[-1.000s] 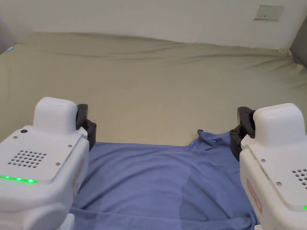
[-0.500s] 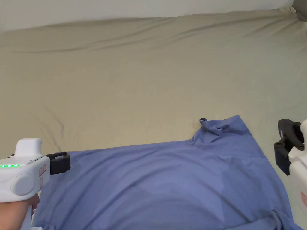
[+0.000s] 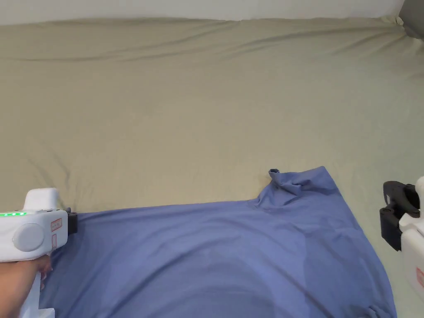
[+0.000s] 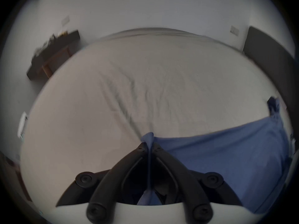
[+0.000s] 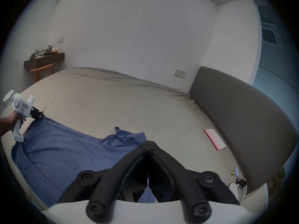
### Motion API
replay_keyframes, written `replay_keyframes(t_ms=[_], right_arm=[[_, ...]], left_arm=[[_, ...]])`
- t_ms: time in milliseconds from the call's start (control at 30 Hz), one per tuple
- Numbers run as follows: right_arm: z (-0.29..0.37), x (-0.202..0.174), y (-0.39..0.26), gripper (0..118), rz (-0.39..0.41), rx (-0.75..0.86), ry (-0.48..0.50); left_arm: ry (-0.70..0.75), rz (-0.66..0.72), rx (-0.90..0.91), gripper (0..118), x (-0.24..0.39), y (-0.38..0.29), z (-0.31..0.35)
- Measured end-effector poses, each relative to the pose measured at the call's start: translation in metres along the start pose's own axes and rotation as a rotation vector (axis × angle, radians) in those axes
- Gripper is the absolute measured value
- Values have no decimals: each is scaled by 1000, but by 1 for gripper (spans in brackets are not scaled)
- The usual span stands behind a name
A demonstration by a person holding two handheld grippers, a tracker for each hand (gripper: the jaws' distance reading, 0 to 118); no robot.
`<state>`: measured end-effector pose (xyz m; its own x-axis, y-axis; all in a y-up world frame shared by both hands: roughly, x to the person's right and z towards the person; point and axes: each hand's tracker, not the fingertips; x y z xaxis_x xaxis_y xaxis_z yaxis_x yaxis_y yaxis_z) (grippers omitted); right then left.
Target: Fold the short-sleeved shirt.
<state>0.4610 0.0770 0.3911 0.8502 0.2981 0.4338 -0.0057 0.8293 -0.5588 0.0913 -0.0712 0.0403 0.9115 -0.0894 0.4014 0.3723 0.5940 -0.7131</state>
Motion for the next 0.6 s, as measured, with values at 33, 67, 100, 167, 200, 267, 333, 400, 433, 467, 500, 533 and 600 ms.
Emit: replay_keyframes(t_ms=[33, 67, 100, 167, 200, 267, 333, 400, 433, 467, 500, 533, 600], right_arm=[[-4, 2, 2, 2, -6, -3, 6], [-9, 4, 4, 2, -8, -10, 13], [-14, 6, 6, 2, -8, -23, 21], [-28, 12, 9, 4, -16, -56, 28], [-39, 15, 9, 19, -21, -78, 38], [-67, 21, 7, 82, -35, -167, 63], [-110, 26, -2, 113, -56, -321, 115], [-147, 27, -16, 113, -98, -401, 140], [-166, 27, -25, 113, -113, -441, 125], [-183, 29, -34, 113, -129, -479, 119], [-202, 31, -45, 113, -160, -523, 110], [-218, 32, -55, 113, -182, -566, 116], [-240, 29, -71, 113, -190, -648, 93]], left_arm=[[42, -30, 23, 0, 1, 2, 3], [11, -18, 37, 0, 1, 3, 11], [12, -1, 73, 0, 2, 5, 23], [-11, -7, 126, 0, 2, 6, 47], [-6, -21, 165, 0, 4, 7, 61], [6, -60, 214, 0, 2, 6, 84], [13, -78, 266, 0, 5, 3, 108], [14, -87, 278, 0, 3, -2, 119], [16, -92, 287, 0, 3, -6, 125], [16, -90, 288, 0, 3, -9, 129], [14, -75, 296, 0, 3, -13, 132], [-1, -46, 293, 0, -2, -17, 129], [8, -56, 280, 0, -1, -23, 128]])
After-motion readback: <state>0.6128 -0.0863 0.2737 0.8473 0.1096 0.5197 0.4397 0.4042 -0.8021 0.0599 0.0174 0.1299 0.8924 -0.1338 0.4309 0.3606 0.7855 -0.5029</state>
